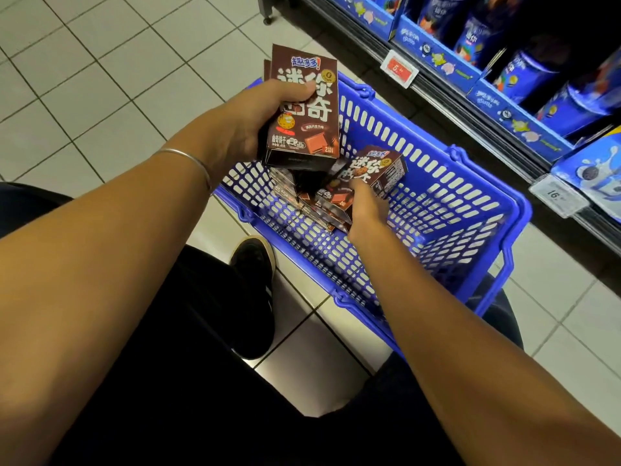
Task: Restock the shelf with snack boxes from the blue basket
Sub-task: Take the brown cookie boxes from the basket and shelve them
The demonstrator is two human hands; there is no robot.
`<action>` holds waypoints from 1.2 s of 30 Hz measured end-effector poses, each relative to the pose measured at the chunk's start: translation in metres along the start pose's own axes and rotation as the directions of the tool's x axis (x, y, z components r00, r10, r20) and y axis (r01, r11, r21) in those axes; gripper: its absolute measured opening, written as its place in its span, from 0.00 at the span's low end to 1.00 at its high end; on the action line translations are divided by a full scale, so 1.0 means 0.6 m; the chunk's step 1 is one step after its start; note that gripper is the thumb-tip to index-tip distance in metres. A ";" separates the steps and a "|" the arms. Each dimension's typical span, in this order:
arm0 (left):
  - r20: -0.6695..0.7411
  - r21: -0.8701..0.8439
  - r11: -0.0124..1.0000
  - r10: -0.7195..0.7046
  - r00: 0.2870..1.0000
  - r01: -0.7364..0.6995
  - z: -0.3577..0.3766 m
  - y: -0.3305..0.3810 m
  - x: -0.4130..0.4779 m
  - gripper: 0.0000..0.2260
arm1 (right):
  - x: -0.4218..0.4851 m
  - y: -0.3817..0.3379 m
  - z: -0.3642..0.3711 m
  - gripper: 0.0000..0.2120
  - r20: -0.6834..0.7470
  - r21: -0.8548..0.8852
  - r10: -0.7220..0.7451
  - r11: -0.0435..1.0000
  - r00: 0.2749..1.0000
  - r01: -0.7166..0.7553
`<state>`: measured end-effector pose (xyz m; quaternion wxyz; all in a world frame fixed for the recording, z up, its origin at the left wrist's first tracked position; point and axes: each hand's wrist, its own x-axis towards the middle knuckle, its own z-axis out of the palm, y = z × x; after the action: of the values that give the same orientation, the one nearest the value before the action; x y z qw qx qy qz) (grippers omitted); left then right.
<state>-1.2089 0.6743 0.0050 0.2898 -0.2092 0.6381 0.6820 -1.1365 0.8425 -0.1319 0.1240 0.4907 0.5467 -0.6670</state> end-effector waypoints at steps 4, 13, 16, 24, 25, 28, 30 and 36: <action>0.010 0.015 1.000 -0.008 1.000 0.008 0.001 -0.006 0.004 0.17 | 0.007 0.004 -0.008 0.36 -0.020 -0.033 -0.002 0.999 1.000 0.001; 0.021 0.013 1.000 0.014 1.000 -0.014 0.017 0.014 0.004 0.12 | -0.061 -0.053 -0.075 0.24 0.357 0.294 0.008 0.948 0.934 -0.120; 0.041 0.024 0.998 0.062 0.997 -0.063 0.028 0.038 0.005 0.12 | -0.100 -0.092 -0.127 0.33 0.382 0.511 -0.156 0.857 0.911 -0.068; 0.229 0.211 0.958 0.145 0.962 -0.194 0.121 0.047 0.024 0.26 | -0.183 -0.222 -0.155 0.14 0.489 0.565 -0.481 0.810 0.728 0.155; 0.221 0.201 0.965 0.126 0.967 -0.171 0.132 0.050 0.028 0.36 | -0.183 -0.230 -0.150 0.14 0.464 0.541 -0.497 0.814 0.733 0.211; 0.245 0.206 0.969 0.086 0.966 -0.139 0.155 0.064 0.042 0.44 | -0.172 -0.248 -0.145 0.14 0.406 0.512 -0.517 0.812 0.754 0.281; 0.286 0.198 0.972 0.065 0.956 -0.125 0.165 0.074 0.052 0.40 | -0.167 -0.262 -0.139 0.13 0.401 0.520 -0.515 0.809 0.758 0.274; 0.278 0.244 0.963 0.039 0.960 -0.110 0.187 0.124 0.056 0.42 | -0.191 -0.309 -0.124 0.13 0.366 0.471 -0.448 0.845 0.815 0.253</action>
<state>-1.2740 0.7888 0.0497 0.3727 -0.0504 0.6831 0.6260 -1.1720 0.9320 0.0771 0.0194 0.2199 0.4349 -0.8730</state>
